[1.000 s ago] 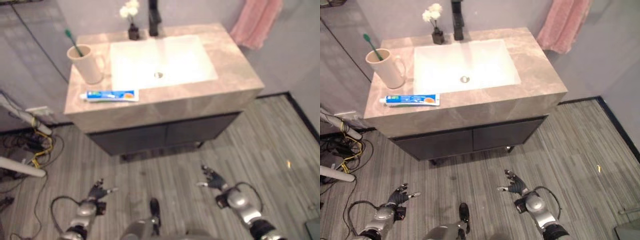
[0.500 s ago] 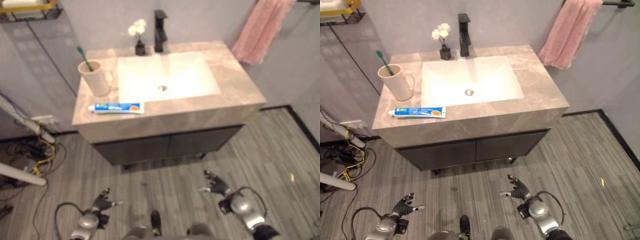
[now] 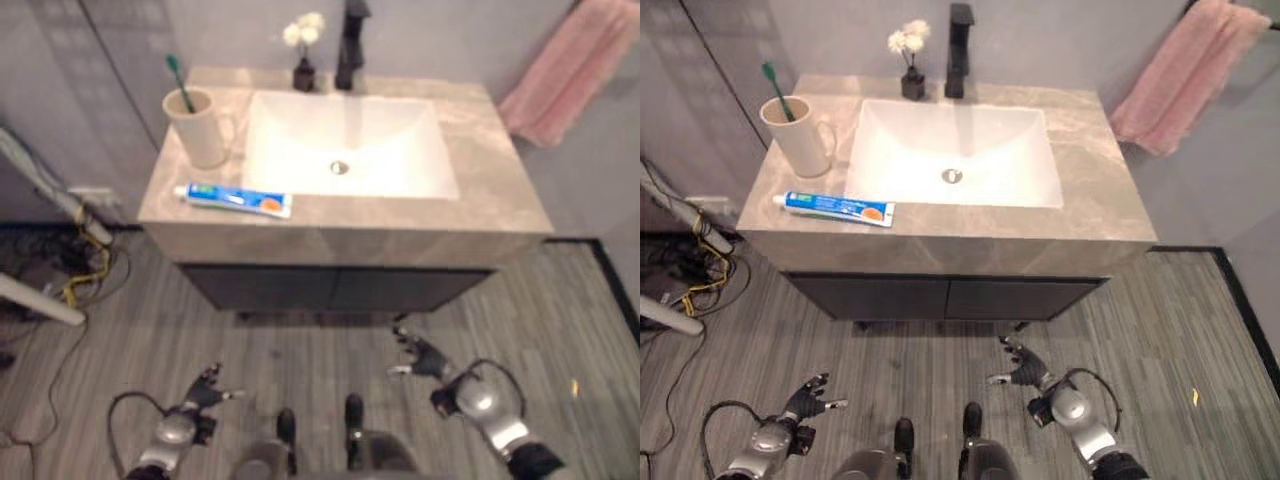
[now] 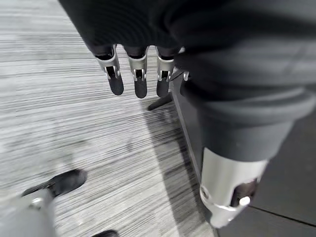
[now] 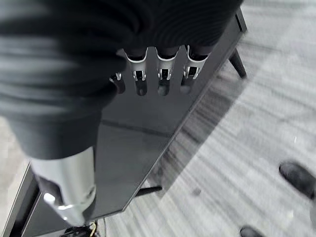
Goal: Put brush and paste in cup on sink, flatten towel.
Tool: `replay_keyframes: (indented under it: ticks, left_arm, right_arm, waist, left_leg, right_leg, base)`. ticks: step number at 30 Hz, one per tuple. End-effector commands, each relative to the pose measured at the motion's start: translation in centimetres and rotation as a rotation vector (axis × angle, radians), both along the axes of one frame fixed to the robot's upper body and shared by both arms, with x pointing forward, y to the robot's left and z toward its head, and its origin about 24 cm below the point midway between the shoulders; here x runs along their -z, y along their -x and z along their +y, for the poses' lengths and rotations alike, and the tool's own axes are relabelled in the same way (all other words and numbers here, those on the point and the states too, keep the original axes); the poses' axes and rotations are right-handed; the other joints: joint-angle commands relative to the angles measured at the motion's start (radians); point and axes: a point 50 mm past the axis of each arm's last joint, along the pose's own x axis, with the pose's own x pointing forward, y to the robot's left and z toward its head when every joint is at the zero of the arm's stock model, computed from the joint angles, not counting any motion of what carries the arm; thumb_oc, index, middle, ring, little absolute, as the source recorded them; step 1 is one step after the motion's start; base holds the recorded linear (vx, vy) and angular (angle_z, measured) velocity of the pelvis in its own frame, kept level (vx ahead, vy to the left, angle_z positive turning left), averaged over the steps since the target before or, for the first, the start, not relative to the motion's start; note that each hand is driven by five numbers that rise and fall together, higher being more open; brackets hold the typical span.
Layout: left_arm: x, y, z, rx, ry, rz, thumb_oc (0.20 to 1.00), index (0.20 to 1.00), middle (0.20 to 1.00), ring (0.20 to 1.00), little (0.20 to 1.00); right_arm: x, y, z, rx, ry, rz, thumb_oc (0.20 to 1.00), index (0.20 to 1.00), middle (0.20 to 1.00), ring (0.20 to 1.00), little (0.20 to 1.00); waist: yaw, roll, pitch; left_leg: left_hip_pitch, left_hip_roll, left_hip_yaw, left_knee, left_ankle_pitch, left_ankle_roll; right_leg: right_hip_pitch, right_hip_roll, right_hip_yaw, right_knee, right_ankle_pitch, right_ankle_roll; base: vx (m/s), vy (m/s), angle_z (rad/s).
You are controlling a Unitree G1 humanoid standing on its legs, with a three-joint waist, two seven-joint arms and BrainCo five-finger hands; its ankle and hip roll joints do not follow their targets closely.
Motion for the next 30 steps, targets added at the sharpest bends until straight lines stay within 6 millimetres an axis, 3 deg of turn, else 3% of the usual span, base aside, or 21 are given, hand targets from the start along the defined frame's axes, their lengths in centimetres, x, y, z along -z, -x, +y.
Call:
replay_keyframes:
  ticks: [1, 5, 7, 12, 15, 17, 18, 19, 20, 21, 22, 23, 25, 26, 27, 29, 30]
  left_arm:
    - [-1.4, -2.0, 0.2, 0.029, -0.015, -0.093, 1.0, 1.0, 1.0, 1.0, 1.0]
    - [-1.7, -1.9, 0.3, 0.036, -0.021, -0.116, 1.0, 1.0, 1.0, 1.0, 1.0]
    - [-1.7, -1.2, 0.5, 0.054, -0.03, -0.116, 1.0, 1.0, 1.0, 1.0, 1.0]
    - [-1.4, -0.2, 0.5, 0.121, -0.093, -0.078, 1.0, 1.0, 1.0, 1.0, 1.0]
    - [-2.0, -0.5, 0.4, 0.167, -0.111, -0.112, 1.0, 1.0, 1.0, 1.0, 1.0]
    - [-5.4, -1.9, 1.3, 0.338, -0.221, -0.241, 1.0, 1.0, 1.0, 1.0, 1.0]
    - [-5.4, -1.8, 1.3, 0.338, -0.223, -0.239, 1.0, 1.0, 1.0, 1.0, 1.0]
    - [-8.0, -1.9, 2.5, 0.423, -0.301, -0.305, 1.0, 1.0, 1.0, 1.0, 1.0]
    - [-8.1, -1.8, 2.6, 0.423, -0.302, -0.303, 1.0, 1.0, 1.0, 1.0, 1.0]
    - [-9.4, -1.6, 3.4, 0.463, -0.348, -0.322, 1.0, 1.0, 1.0, 1.0, 1.0]
    - [-12.6, -1.8, 4.5, 0.577, -0.485, -0.378, 1.0, 1.0, 1.0, 1.0, 1.0]
    - [-12.7, -1.7, 4.6, 0.576, -0.487, -0.375, 1.0, 1.0, 1.0, 1.0, 1.0]
    - [-17.9, -1.7, 6.0, 0.644, -0.64, -0.482, 1.0, 1.0, 1.0, 1.0, 1.0]
    - [-19.5, -1.7, 6.3, 0.669, -0.687, -0.512, 1.0, 1.0, 1.0, 1.0, 1.0]
    - [-19.7, -1.6, 6.3, 0.667, -0.69, -0.509, 1.0, 1.0, 1.0, 1.0, 1.0]
    - [-23.4, -1.7, 7.5, 0.633, -0.799, -0.6, 1.0, 1.0, 1.0, 1.0, 1.0]
    - [-23.5, -1.6, 7.6, 0.632, -0.8, -0.598, 1.0, 1.0, 1.0, 1.0, 1.0]
  right_arm:
    - [-2.0, -1.1, -1.3, -0.019, 0.063, -0.107, 1.0, 1.0, 1.0, 1.0, 1.0]
    - [-1.3, -1.0, -2.1, 0.053, 0.078, -0.088, 1.0, 1.0, 1.0, 1.0, 1.0]
    - [0.0, -0.3, -2.5, 0.136, 0.025, -0.032, 1.0, 1.0, 1.0, 1.0, 1.0]
    - [1.1, -0.1, -1.7, 0.198, -0.047, 0.008, 1.0, 1.0, 1.0, 1.0, 1.0]
    - [1.3, -0.2, -1.7, 0.208, -0.037, 0.011, 1.0, 1.0, 1.0, 1.0, 1.0]
    - [0.8, -0.5, -2.2, 0.228, -0.033, -0.024, 1.0, 1.0, 1.0, 1.0, 1.0]
    - [0.8, -0.5, -2.1, 0.227, -0.034, -0.023, 1.0, 1.0, 1.0, 1.0, 1.0]
    - [0.2, -0.7, -2.6, 0.237, -0.033, -0.057, 1.0, 1.0, 1.0, 1.0, 1.0]
    - [0.2, -0.7, -2.5, 0.235, -0.035, -0.055, 1.0, 1.0, 1.0, 1.0, 1.0]
    - [0.0, -0.7, -2.7, 0.239, -0.042, -0.063, 1.0, 1.0, 1.0, 1.0, 1.0]
    - [-0.3, -0.7, -3.0, 0.238, -0.048, -0.075, 1.0, 1.0, 1.0, 1.0, 1.0]
    - [-0.2, -0.6, -2.9, 0.236, -0.05, -0.074, 1.0, 1.0, 1.0, 1.0, 1.0]
    - [-0.6, -0.5, -3.5, 0.242, -0.047, -0.08, 1.0, 1.0, 1.0, 1.0, 1.0]
    - [-0.5, -0.5, -3.6, 0.245, -0.051, -0.075, 1.0, 1.0, 1.0, 1.0, 1.0]
    - [-0.5, -0.5, -3.5, 0.242, -0.054, -0.074, 1.0, 1.0, 1.0, 1.0, 1.0]
    - [0.1, 0.0, -3.6, 0.234, -0.042, -0.041, 1.0, 1.0, 1.0, 1.0, 1.0]
    - [0.1, 0.0, -3.5, 0.233, -0.043, -0.041, 1.0, 1.0, 1.0, 1.0, 1.0]
  waist:
    - [-0.014, 0.024, -0.038]
    - [-0.006, 0.035, -0.058]
    - [0.003, 0.045, -0.07]
    - [0.012, 0.054, -0.076]
    - [0.016, 0.058, -0.073]
    - [0.028, 0.069, -0.065]
    - [0.026, 0.067, -0.066]
    - [0.036, 0.072, -0.065]
    - [0.034, 0.07, -0.066]
    - [0.037, 0.071, -0.065]
    - [0.05, 0.074, -0.066]
    - [0.048, 0.072, -0.067]
    - [0.073, 0.079, -0.07]
    - [0.079, 0.081, -0.072]
    - [0.076, 0.078, -0.073]
    - [0.094, 0.082, -0.077]
    - [0.092, 0.08, -0.078]
  left_leg:
    - [0.038, 0.1, 0.037, 0.03, 0.004, -0.039]
    - [0.071, 0.1, 0.042, -0.034, 0.027, -0.046]
    - [0.084, 0.098, 0.042, -0.068, 0.034, -0.048]
    - [0.073, 0.088, 0.029, -0.068, 0.022, -0.056]
    - [0.068, 0.083, 0.015, -0.068, 0.023, -0.057]
    - [0.052, 0.075, -0.016, -0.068, 0.025, -0.059]
    - [0.051, 0.075, -0.017, -0.068, 0.025, -0.059]
    - [0.046, 0.073, -0.028, -0.068, 0.026, -0.06]
    - [0.046, 0.073, -0.029, -0.068, 0.026, -0.06]
    - [0.044, 0.072, -0.033, -0.068, 0.028, -0.06]
    - [0.037, 0.07, -0.046, -0.068, 0.029, -0.062]
    - [0.036, 0.069, -0.047, -0.068, 0.029, -0.062]
    - [0.024, 0.063, -0.067, -0.068, 0.032, -0.063]
    - [0.021, 0.061, -0.072, -0.068, 0.033, -0.064]
    - [0.021, 0.061, -0.072, -0.068, 0.033, -0.064]
    - [0.012, 0.058, -0.086, -0.068, 0.037, -0.065]
    - [0.012, 0.057, -0.087, -0.068, 0.038, -0.065]
  right_leg:
    - [0.015, -0.029, 0.016, 0.055, -0.064, 0.051]
    - [0.044, -0.026, 0.017, -0.002, -0.044, 0.056]
    - [0.065, -0.029, 0.011, -0.042, -0.022, 0.061]
    - [0.075, -0.048, -0.016, -0.05, -0.015, 0.072]
    - [0.082, -0.056, -0.034, -0.05, -0.013, 0.074]
    - [0.088, -0.069, -0.061, -0.05, -0.009, 0.081]
    - [0.088, -0.069, -0.063, -0.05, -0.01, 0.081]
    - [0.093, -0.075, -0.075, -0.05, -0.008, 0.084]
    - [0.094, -0.075, -0.076, -0.05, -0.009, 0.084]
    - [0.095, -0.078, -0.082, -0.05, -0.009, 0.087]
    - [0.097, -0.083, -0.094, -0.05, -0.01, 0.092]
    - [0.097, -0.083, -0.094, -0.05, -0.01, 0.092]
    - [0.102, -0.09, -0.113, -0.05, -0.011, 0.098]
    - [0.103, -0.093, -0.118, -0.05, -0.012, 0.1]
    - [0.103, -0.093, -0.119, -0.05, -0.012, 0.1]
    - [0.107, -0.098, -0.135, -0.05, -0.013, 0.104]
    - [0.107, -0.098, -0.136, -0.05, -0.013, 0.104]
  base:
    - [0.1, -0.073, 0.18]
    - [0.06, -0.013, -0.12]
    - [0.04, 0.036, -0.05]
    - [0.0, 0.054, 0.03]
    - [-0.01, 0.049, 0.15]
    - [-0.03, 0.069, 0.31]
    - [0.0, 0.048, 0.37]
    - [0.01, 0.024, 0.42]
    - [0.01, 0.039, 0.39]
    - [0.01, 0.035, 0.23]
    - [0.01, 0.035, 0.14]
    - [0.01, 0.027, 0.09]
    - [0.0, 0.032, 0.19]
    - [0.0, 0.03, 0.25]
    - [0.0, 0.015, 0.2]
    - [0.0, 0.013, 0.28]
    - [0.0, 0.02, 0.21]
